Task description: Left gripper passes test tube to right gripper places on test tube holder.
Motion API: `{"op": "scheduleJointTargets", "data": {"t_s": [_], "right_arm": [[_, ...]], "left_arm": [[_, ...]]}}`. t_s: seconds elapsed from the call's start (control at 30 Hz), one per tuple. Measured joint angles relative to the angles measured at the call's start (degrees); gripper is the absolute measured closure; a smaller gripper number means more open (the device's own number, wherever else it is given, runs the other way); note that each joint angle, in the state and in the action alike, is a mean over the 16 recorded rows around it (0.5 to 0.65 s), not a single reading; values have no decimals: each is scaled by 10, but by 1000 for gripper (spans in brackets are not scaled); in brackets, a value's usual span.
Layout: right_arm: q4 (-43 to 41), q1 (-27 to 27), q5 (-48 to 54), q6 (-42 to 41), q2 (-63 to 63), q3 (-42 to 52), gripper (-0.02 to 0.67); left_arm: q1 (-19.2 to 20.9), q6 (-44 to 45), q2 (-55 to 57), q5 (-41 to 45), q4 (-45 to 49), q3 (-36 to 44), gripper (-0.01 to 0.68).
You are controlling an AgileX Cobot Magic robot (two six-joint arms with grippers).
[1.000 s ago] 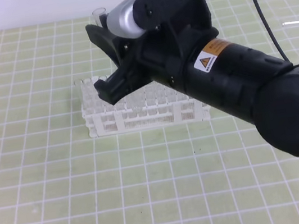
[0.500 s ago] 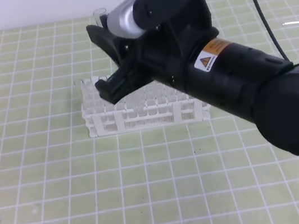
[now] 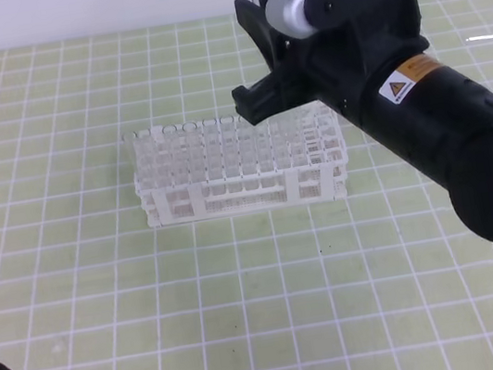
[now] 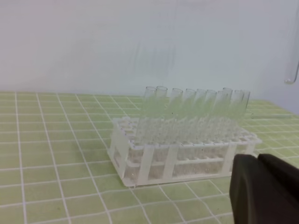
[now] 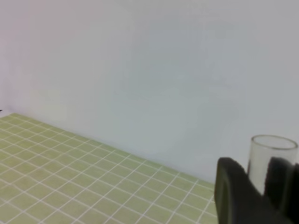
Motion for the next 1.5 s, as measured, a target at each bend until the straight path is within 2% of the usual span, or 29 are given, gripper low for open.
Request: {"op": "scheduleJointTargets", "data": {"t_s": [0.4, 0.93, 1.17, 1.5], "right_arm": [[8, -35, -9, 0, 0, 6, 551], [25, -139, 31, 1, 0, 6, 552], [-2, -159, 31, 16, 7, 6, 552], [-62, -162, 8, 66, 31, 6, 552]], "left_arm": [[0, 0, -2, 4, 2, -3, 675], [0, 0, -2, 6, 4, -3, 675], [0, 0, -2, 8, 4, -3, 675], [0, 0, -3, 15, 3, -4, 675]]}}
